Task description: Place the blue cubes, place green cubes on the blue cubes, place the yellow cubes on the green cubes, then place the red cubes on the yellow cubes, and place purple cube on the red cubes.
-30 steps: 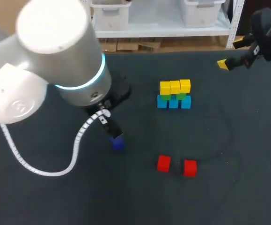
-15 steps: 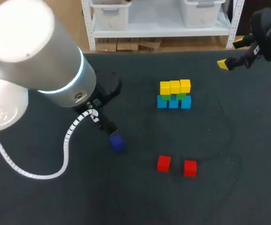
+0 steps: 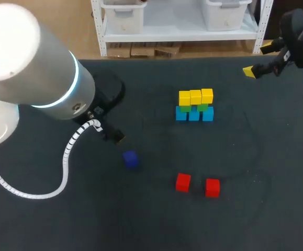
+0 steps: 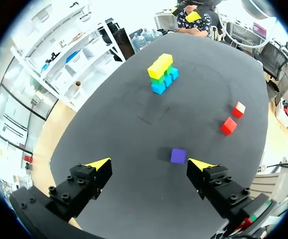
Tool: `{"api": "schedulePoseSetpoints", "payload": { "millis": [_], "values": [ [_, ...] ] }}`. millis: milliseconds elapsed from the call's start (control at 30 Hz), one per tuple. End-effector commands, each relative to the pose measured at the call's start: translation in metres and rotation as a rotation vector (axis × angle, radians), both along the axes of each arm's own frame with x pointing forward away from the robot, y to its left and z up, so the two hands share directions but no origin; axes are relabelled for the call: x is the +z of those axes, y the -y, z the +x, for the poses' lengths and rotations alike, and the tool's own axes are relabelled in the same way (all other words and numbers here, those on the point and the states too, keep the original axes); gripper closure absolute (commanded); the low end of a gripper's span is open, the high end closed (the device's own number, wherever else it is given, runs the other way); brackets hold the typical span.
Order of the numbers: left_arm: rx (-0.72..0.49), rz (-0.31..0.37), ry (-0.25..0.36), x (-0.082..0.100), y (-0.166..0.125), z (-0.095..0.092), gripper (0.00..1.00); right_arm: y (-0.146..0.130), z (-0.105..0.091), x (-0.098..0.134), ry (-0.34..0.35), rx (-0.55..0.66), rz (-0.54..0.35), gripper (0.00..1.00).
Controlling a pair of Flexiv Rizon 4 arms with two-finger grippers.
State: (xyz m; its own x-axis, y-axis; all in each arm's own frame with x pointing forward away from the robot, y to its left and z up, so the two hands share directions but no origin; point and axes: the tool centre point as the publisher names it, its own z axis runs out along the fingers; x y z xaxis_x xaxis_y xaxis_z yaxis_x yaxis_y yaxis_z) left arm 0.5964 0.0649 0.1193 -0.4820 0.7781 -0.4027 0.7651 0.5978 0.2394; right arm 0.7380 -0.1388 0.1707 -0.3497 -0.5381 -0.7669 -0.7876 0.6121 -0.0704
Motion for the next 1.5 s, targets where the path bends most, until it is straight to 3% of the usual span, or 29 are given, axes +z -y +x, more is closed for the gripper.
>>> {"api": "schedulePoseSetpoints", "payload": {
  "millis": [33, 633, 1500],
  "values": [
    [-0.004, 0.001, -0.007, 0.003, -0.005, 0.004, 0.00, 0.001, 0.001, -0.001, 0.001, 0.005, 0.005, 0.00],
    [0.019, 0.042, 0.012, 0.034, -0.025, 0.030, 0.00, 0.001, 0.001, -0.001, 0.001, 0.005, 0.005, 0.00],
    [0.003, 0.050, 0.001, 0.034, -0.024, 0.031, 0.00, 0.003, 0.001, 0.000, -0.015, 0.013, -0.022, 0.00]
  ]
}}
